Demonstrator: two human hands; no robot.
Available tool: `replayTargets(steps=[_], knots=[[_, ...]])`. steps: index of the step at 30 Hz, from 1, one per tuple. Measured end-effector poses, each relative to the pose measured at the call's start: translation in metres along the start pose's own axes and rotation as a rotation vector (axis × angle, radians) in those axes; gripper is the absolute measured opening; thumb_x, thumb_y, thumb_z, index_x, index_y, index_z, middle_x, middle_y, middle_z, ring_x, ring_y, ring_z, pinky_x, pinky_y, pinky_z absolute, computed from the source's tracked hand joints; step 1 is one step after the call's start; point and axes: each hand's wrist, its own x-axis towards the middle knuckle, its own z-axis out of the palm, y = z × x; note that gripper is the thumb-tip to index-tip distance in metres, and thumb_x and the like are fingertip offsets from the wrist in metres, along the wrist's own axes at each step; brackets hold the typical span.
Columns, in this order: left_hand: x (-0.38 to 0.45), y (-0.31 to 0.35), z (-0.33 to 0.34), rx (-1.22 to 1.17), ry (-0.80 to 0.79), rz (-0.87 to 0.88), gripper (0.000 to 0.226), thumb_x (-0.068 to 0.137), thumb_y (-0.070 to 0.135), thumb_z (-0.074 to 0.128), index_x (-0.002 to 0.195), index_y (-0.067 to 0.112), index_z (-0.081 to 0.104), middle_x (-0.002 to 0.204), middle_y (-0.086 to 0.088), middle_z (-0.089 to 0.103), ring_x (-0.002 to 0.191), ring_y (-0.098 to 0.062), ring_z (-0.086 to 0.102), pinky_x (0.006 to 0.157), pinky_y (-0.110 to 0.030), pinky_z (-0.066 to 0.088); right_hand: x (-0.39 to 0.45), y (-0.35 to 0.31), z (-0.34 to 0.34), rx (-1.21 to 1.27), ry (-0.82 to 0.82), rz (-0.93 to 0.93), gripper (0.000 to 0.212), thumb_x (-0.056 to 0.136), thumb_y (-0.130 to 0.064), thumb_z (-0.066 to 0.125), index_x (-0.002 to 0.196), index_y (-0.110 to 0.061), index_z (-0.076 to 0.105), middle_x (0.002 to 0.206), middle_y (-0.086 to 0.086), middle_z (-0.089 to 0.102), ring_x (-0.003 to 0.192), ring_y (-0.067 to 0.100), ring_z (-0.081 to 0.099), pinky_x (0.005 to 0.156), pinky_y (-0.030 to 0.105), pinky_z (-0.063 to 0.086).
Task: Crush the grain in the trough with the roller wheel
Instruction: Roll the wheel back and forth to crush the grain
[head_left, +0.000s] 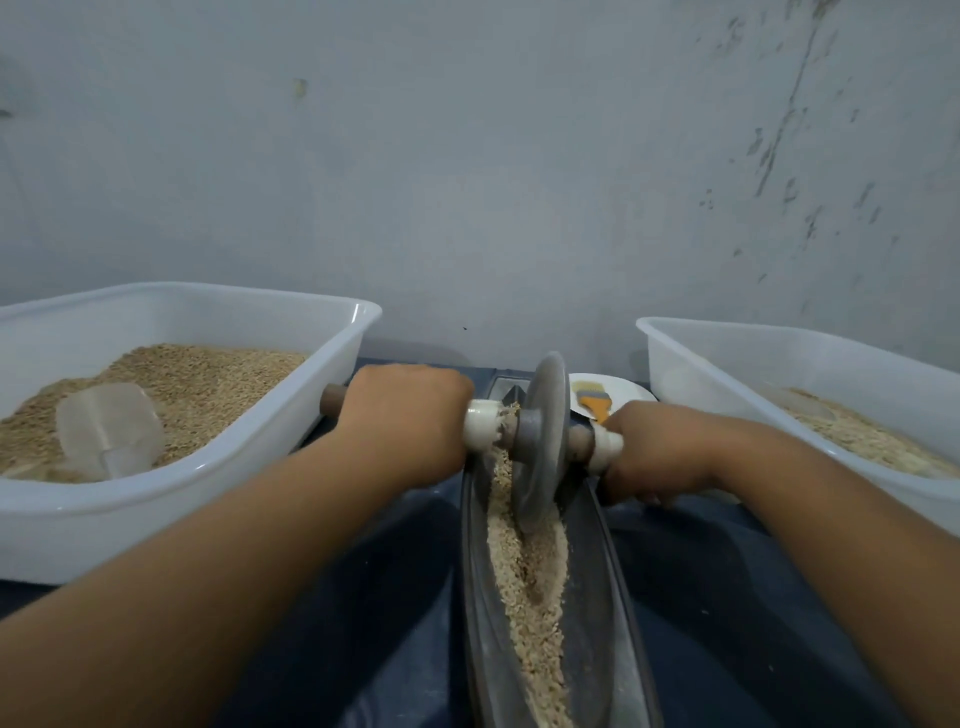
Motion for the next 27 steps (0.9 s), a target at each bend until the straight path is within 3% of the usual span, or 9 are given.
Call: replayTargets(steps=[3, 5, 8, 10, 12, 14, 20, 25, 27], knots=[[0.009, -0.001, -0.009, -0.074, -0.125, -0.027, 0.02, 0.075, 0.035, 0.067, 0.083, 0.03, 0.049, 0.071, 0.008, 0.051, 0.068, -0.015, 0.051, 0.066, -0.032, 0.038, 0.005, -0.009, -0.01, -0.023, 0.001, 0.005, 0.015, 0.071, -0.021, 0.078, 0.076, -0.018, 0.064, 0.049, -0.003, 0.06, 0.044, 0.015, 0.055, 0.051, 0.021, 0.045], [0.003, -0.002, -0.007, -0.081, -0.101, -0.057, 0.02, 0.077, 0.036, 0.067, 0.081, 0.031, 0.048, 0.068, 0.009, 0.048, 0.06, -0.01, 0.043, 0.06, -0.029, 0.035, 0.005, -0.01, -0.01, -0.068, 0.003, 0.006, 0.014, 0.069, -0.023, 0.077, 0.074, -0.019, 0.065, 0.048, -0.004, 0.059, 0.045, 0.015, 0.055, 0.051, 0.021, 0.044], [-0.016, -0.002, 0.01, -0.044, -0.005, -0.096, 0.021, 0.079, 0.038, 0.065, 0.081, 0.035, 0.044, 0.067, 0.01, 0.042, 0.055, -0.004, 0.032, 0.047, -0.024, 0.018, 0.004, -0.009, -0.005, -0.175, 0.053, -0.015, 0.017, 0.062, -0.034, 0.073, 0.069, -0.024, 0.061, 0.053, -0.007, 0.062, 0.05, 0.012, 0.06, 0.052, 0.022, 0.044], [-0.012, -0.006, 0.011, -0.09, -0.053, -0.122, 0.021, 0.078, 0.04, 0.065, 0.081, 0.034, 0.045, 0.069, 0.01, 0.045, 0.057, -0.006, 0.038, 0.048, -0.024, 0.026, 0.009, -0.012, -0.011, -0.18, 0.023, -0.025, 0.021, 0.062, -0.032, 0.074, 0.072, -0.022, 0.059, 0.049, -0.007, 0.061, 0.047, 0.013, 0.058, 0.052, 0.022, 0.045], [0.0, -0.009, 0.005, -0.182, -0.194, -0.108, 0.022, 0.076, 0.039, 0.068, 0.079, 0.032, 0.046, 0.074, 0.01, 0.052, 0.066, -0.01, 0.049, 0.062, -0.031, 0.043, 0.015, -0.017, -0.021, -0.122, -0.056, -0.021, 0.023, 0.066, -0.024, 0.078, 0.076, -0.018, 0.059, 0.045, -0.003, 0.059, 0.041, 0.017, 0.053, 0.052, 0.025, 0.046], [0.009, -0.01, 0.001, -0.214, -0.25, -0.097, 0.022, 0.075, 0.037, 0.069, 0.079, 0.032, 0.047, 0.075, 0.009, 0.054, 0.069, -0.012, 0.052, 0.067, -0.033, 0.046, 0.018, -0.021, -0.029, -0.107, -0.086, -0.023, 0.022, 0.068, -0.021, 0.08, 0.077, -0.016, 0.061, 0.046, -0.001, 0.059, 0.04, 0.018, 0.052, 0.053, 0.026, 0.047], [-0.012, -0.007, 0.013, -0.079, -0.07, -0.107, 0.021, 0.081, 0.041, 0.065, 0.085, 0.034, 0.045, 0.068, 0.011, 0.043, 0.057, -0.005, 0.035, 0.046, -0.024, 0.018, 0.015, -0.014, -0.015, -0.131, -0.046, 0.0, 0.018, 0.061, -0.029, 0.074, 0.071, -0.02, 0.063, 0.044, -0.005, 0.057, 0.039, 0.014, 0.051, 0.046, 0.02, 0.044], [0.01, -0.01, 0.002, -0.155, -0.199, -0.053, 0.02, 0.078, 0.039, 0.067, 0.089, 0.03, 0.053, 0.075, 0.008, 0.053, 0.072, -0.014, 0.054, 0.065, -0.03, 0.044, 0.023, -0.015, -0.029, -0.056, -0.122, 0.0, 0.021, 0.066, -0.02, 0.08, 0.078, -0.015, 0.064, 0.046, -0.002, 0.057, 0.041, 0.018, 0.051, 0.051, 0.026, 0.045], [0.013, -0.009, -0.001, -0.156, -0.19, -0.052, 0.02, 0.078, 0.037, 0.067, 0.089, 0.029, 0.053, 0.076, 0.008, 0.054, 0.075, -0.016, 0.055, 0.068, -0.032, 0.045, 0.023, -0.014, -0.03, -0.035, -0.139, 0.008, 0.021, 0.067, -0.02, 0.082, 0.078, -0.014, 0.065, 0.047, -0.002, 0.058, 0.042, 0.019, 0.052, 0.052, 0.025, 0.046]])
